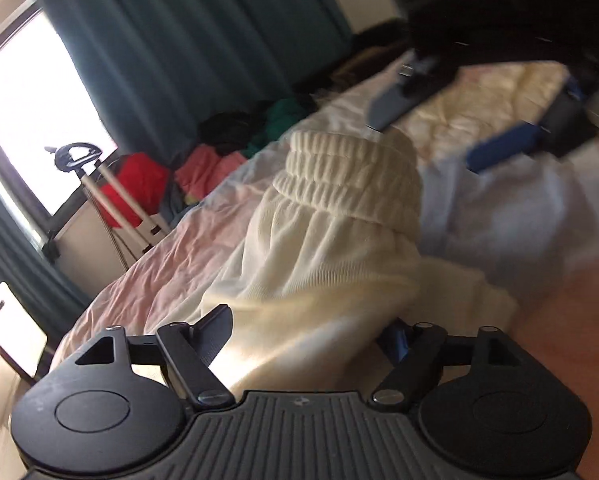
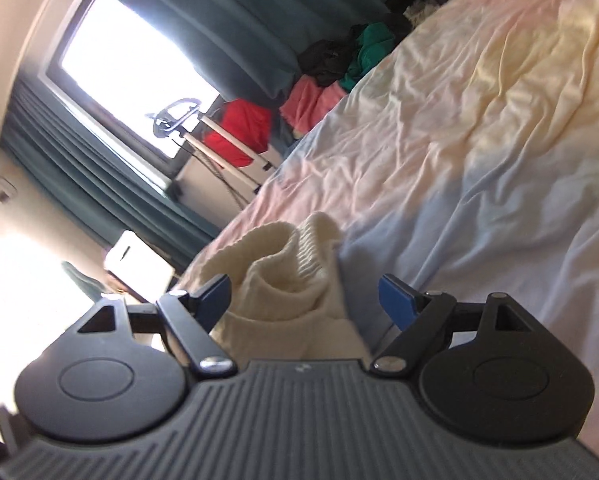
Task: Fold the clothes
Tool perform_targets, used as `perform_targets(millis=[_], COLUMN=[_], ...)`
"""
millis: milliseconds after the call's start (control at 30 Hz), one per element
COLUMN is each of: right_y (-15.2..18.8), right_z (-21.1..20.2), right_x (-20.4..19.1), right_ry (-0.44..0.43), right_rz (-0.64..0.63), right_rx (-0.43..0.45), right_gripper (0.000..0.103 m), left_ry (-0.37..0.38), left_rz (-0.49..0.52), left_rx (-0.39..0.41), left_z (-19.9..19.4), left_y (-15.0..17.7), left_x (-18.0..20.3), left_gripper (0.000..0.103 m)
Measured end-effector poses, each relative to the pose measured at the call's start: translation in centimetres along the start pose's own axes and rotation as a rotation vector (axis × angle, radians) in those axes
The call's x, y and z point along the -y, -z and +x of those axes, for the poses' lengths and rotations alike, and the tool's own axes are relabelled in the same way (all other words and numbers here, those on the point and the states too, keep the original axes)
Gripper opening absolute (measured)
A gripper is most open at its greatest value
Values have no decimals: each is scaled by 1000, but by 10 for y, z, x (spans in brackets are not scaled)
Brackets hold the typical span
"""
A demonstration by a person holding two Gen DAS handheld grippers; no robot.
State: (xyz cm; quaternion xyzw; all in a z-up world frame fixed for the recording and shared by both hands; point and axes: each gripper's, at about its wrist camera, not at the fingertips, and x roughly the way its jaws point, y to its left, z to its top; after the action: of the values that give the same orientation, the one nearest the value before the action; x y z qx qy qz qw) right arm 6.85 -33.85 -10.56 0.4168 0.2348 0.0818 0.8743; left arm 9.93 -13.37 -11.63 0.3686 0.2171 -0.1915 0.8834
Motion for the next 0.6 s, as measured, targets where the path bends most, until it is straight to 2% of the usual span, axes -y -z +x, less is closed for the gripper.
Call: perform_targets(millis=[100,200,267,333,433,500,600], right_y=[3,11,15,20,23,24,29], right_z=[9,20,28,36,50,62,78], right_x=[4,1,-4,-9,-15,-20,-25], right_ry=[-87,-128,-122,-115,-73,-41,4], right_rz=[79,109,93,79,60,15,-77], right_rx=[-69,-127,-154,-176,-165,-155,-148], right_gripper=[84,84,84,84,84,84,84], left_ry=[-19,-83,-135,-178,-181,-186,-187], left_rz=[52,52,20,-54,-167,-198,-241], left_rx=[-9,-13,-21,-74,-146,-154,-152], left_z=[-33,-42,-43,-41,-29,-17,-12], left_y=[24,48,60,65,71,70,71], left_x=[3,-12,-20,-30,-48,-65,-77], left_gripper=[81,81,81,81,80,80,74])
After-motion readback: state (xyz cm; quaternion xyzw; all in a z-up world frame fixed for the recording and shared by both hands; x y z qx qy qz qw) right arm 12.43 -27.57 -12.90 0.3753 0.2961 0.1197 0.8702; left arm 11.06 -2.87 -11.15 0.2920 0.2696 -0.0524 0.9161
